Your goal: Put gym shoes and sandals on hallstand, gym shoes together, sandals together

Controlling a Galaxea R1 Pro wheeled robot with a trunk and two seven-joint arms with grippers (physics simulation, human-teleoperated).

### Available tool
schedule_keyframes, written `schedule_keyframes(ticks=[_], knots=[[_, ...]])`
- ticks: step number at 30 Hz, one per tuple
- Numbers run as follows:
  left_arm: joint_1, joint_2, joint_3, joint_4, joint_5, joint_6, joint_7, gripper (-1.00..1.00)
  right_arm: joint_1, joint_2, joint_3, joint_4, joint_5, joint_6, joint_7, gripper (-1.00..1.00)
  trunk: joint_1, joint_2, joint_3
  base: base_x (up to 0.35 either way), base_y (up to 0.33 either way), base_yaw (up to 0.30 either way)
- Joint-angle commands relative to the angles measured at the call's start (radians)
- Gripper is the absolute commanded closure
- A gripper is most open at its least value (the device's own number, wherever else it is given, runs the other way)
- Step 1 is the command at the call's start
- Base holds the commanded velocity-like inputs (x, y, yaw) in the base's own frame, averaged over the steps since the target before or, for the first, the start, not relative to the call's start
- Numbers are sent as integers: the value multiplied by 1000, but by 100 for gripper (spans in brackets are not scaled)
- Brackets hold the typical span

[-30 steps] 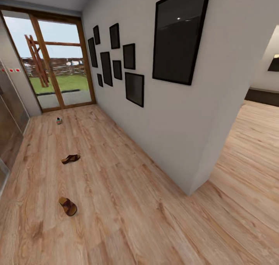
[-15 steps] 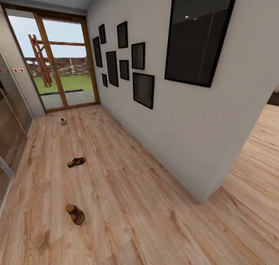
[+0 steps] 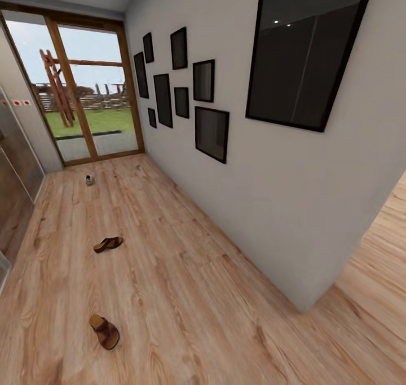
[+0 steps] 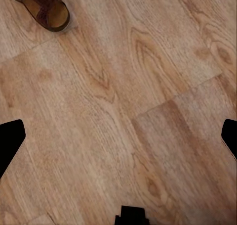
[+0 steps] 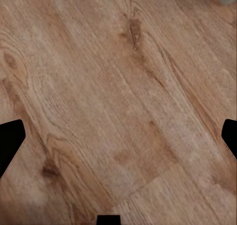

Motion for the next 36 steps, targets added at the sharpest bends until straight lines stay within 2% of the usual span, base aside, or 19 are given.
schedule_keyframes(ticks=[1,13,36], knots=[[-1,0,3,1,1,-3,0,-100,-1,0,-1,1,0,-3,0,-100,1,0,-1,336,3,0],[-1,1,3,1,1,-3,0,-100,-1,0,0,1,0,-3,0,-100,1,0,-1,332,-49,0],[-1,1,3,1,1,-3,1,-100,-1,0,3,1,2,-3,0,-100,1,0,-1,289,-163,7]])
